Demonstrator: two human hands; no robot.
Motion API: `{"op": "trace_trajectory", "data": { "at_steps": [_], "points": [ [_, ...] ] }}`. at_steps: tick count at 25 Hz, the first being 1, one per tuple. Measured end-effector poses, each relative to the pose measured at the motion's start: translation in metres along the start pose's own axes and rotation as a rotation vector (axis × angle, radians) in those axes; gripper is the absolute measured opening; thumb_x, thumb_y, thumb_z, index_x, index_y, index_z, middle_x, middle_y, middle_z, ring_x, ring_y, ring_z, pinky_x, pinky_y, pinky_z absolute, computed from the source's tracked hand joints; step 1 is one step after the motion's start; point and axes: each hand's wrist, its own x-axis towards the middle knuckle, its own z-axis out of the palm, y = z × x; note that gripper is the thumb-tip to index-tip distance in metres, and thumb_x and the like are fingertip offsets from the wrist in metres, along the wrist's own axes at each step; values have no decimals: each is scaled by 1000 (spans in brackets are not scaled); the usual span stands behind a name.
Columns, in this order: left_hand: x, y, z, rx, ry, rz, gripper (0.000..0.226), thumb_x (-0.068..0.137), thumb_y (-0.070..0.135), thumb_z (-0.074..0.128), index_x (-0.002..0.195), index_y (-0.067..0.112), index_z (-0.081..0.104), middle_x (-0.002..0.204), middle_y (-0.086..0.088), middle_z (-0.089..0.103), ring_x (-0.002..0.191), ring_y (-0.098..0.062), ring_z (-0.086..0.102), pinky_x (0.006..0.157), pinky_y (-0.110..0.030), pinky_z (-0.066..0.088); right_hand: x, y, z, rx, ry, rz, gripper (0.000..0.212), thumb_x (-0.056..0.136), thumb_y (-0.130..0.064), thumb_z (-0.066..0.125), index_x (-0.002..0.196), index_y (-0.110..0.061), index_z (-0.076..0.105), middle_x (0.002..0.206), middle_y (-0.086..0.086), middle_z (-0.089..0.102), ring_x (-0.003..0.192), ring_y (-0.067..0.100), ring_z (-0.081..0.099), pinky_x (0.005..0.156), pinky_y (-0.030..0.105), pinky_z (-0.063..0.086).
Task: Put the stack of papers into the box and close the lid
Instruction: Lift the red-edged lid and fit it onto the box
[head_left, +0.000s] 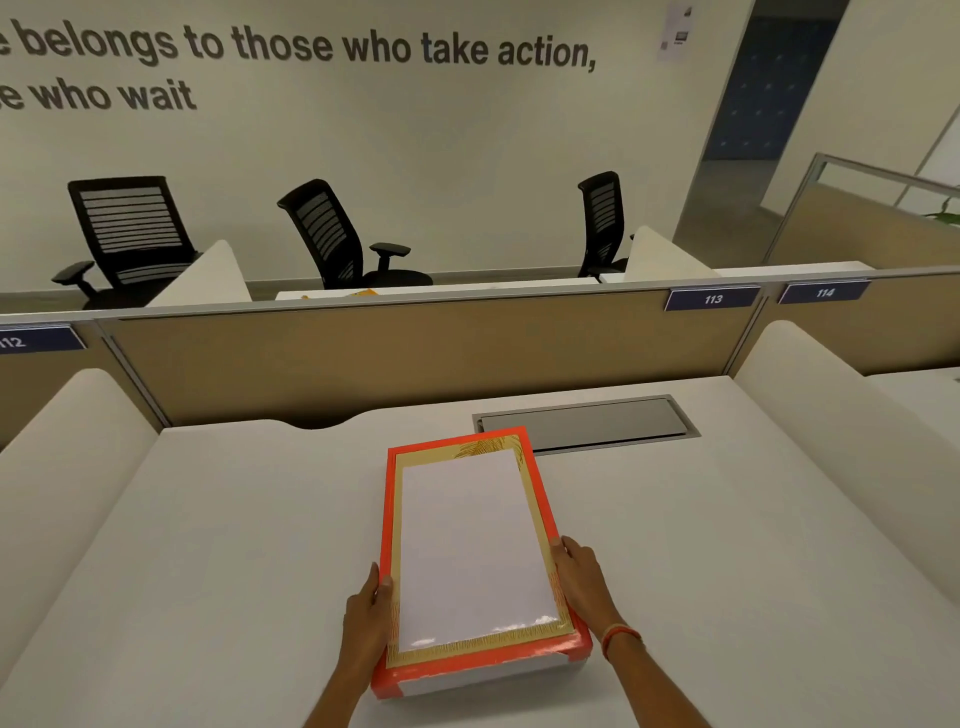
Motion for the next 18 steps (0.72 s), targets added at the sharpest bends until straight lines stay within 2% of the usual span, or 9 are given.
{"op": "trace_trajectory", "data": {
  "at_steps": [2,6,8,9,11,12,15,16,18],
  "points": [
    [1,-7,4,27,27,27,38,103,31,37,119,6,62,70,-21,59,63,-34,60,64,-37,51,-1,2,1,-34,18,-21,41,102,-45,34,109,-12,57,103,13,54,81,21,57,76,28,52],
    [2,-11,6,126,65,65,40,103,22,40,133,1,55,62,-17,47,53,-25,49,54,-30,44,-1,12,6,-169,50,-56,40,104,-38,32,122,-12,55,118,16,54,106,29,57,100,41,48],
    [2,-13,7,197,74,106,45,103,21,39,145,4,44,66,-19,48,59,-30,51,59,-36,47,-3,16,9,-318,51,-77,42,103,-32,37,126,-1,53,123,22,55,116,38,53,100,44,43],
    [1,-15,8,238,81,114,47,104,21,39,148,7,39,70,-22,50,63,-33,54,64,-40,50,-5,18,11,-354,129,-94,40,100,-29,47,122,3,56,119,25,58,110,41,56,95,47,47],
    [3,-17,9,308,107,112,49,104,23,38,151,10,35,81,-31,57,74,-39,61,77,-47,53,-4,23,14,-344,73,-81,38,78,-21,79,107,2,69,98,21,68,84,36,66,71,43,58],
    [5,-19,11,341,120,105,50,103,24,38,152,12,34,87,-32,59,80,-40,63,82,-48,55,-3,26,14,-352,91,-144,40,78,-19,80,112,-2,69,102,17,70,83,31,66,71,36,59],
    [5,-15,12,403,128,68,52,103,30,38,153,18,31,98,-26,60,89,-35,64,92,-47,54,-10,22,16,-433,181,-262,50,102,-25,39,151,-13,34,138,7,52,109,16,56,91,23,50],
    [5,-15,12,424,136,63,53,103,31,38,154,20,29,100,-24,59,91,-33,64,94,-45,53,-8,22,17,-505,199,-305,54,101,-25,43,153,-14,30,140,7,51,107,17,59,89,23,54],
    [0,-9,13,524,157,51,55,103,34,36,155,25,24,113,-18,55,100,-28,62,96,-40,52,-8,21,18,-606,165,-373,58,94,-24,59,148,-13,41,145,9,52,105,23,67,79,27,61]
  ]
}}
